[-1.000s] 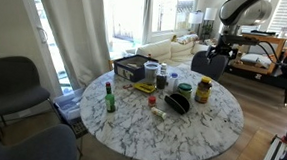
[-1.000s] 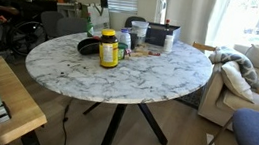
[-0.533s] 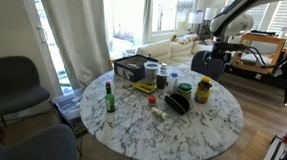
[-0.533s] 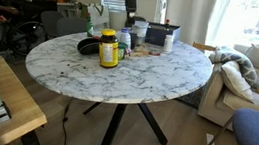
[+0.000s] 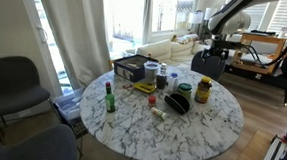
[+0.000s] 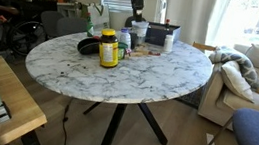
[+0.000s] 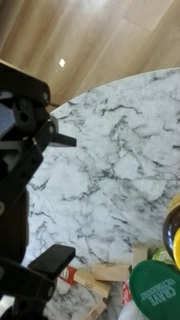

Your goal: Move one block closer to the green bottle

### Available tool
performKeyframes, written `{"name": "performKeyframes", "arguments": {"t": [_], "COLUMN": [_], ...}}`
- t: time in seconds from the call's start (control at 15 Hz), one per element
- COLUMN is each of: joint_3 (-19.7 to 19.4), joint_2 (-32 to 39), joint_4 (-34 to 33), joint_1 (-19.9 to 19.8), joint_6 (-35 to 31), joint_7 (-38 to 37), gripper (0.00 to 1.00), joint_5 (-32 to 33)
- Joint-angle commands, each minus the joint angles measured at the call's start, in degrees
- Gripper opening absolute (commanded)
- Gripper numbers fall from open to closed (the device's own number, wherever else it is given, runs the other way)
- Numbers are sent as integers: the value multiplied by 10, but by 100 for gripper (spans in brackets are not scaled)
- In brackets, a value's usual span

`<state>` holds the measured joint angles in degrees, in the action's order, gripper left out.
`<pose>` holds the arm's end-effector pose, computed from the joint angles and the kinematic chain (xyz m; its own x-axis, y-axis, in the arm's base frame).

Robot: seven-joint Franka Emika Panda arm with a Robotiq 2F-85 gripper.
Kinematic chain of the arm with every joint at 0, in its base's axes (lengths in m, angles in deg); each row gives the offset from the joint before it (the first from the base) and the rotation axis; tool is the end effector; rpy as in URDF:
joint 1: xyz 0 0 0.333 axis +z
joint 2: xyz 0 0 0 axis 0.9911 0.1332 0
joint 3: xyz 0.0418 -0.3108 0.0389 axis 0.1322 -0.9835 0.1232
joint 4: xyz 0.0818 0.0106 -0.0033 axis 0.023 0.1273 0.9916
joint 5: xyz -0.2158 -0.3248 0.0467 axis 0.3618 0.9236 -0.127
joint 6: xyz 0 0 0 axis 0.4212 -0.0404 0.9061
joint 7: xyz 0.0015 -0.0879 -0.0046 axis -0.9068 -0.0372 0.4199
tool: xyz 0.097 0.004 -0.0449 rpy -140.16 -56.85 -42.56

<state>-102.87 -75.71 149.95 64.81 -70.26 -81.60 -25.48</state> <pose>0.4851 -0.3083 0.3702 0.7193 -0.6813 0.1359 -0.6883 -0.7254 0.0066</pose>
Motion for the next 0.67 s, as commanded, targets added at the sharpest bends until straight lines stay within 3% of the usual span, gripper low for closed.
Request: {"name": "performKeyframes", "arguments": {"t": [0.0, 0.2, 0.4, 0.6], "joint_3": [7, 27, 27, 25], "joint_2": [58, 129, 201, 271], "joint_4": [-65, -174, -277, -376], "joint_1": [10, 6, 6, 16], "joint_6": [61, 158, 214, 226], "joint_7": [-23, -39, -86, -125], "gripper": [100, 100, 100, 100], "joint_5": [-58, -157, -159, -132]}}
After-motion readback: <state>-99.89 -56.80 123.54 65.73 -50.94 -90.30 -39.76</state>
